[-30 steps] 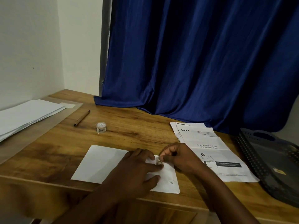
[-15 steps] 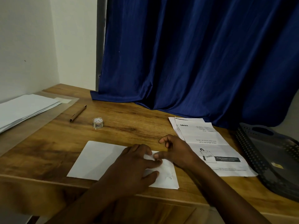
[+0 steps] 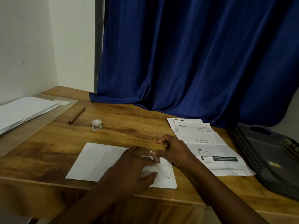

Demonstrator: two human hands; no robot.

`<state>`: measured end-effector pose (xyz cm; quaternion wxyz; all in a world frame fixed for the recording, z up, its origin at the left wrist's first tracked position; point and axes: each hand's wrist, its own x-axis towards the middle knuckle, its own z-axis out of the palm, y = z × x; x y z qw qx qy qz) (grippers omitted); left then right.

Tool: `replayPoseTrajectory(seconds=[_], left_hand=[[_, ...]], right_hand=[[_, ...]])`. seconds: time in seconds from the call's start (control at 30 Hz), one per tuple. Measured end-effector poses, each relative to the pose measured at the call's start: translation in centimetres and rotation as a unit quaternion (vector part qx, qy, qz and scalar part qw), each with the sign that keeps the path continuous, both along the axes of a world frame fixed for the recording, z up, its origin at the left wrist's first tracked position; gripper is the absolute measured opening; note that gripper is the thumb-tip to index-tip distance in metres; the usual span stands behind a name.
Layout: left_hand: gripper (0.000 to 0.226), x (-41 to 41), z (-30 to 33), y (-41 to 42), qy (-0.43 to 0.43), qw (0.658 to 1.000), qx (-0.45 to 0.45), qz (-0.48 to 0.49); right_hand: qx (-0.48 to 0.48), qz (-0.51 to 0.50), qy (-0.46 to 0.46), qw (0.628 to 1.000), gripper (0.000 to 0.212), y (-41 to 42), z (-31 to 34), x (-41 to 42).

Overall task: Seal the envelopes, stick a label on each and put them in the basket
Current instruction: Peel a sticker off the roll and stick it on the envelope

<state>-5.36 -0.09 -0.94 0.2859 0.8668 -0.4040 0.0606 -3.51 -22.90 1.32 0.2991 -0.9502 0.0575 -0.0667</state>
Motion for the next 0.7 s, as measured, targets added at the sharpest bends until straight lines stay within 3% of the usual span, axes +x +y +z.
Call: replayPoseTrajectory(seconds=[0.27,0.47,0.7], left_hand=[[0.056,0.0,0.1,-0.1,0.027,1.0,-0.008,0.005],[0.054,-0.3,0.6,-0.2,0.042,0.999,0.003,0.014],[0.056,-0.3,0.4,-0.5,0.033,0.999,-0.006,0.035]], right_hand=[[-0.01,-0.001,-0.006,1.0,0.055,-0.1,-0.1,-0.4],[0.049,0.019,-0.008,0.999,0.057,-0.6,0.1,-1.3],[-0.007,0.035,-0.032,0.999,0.066,-0.4,-0.3,-2.8]])
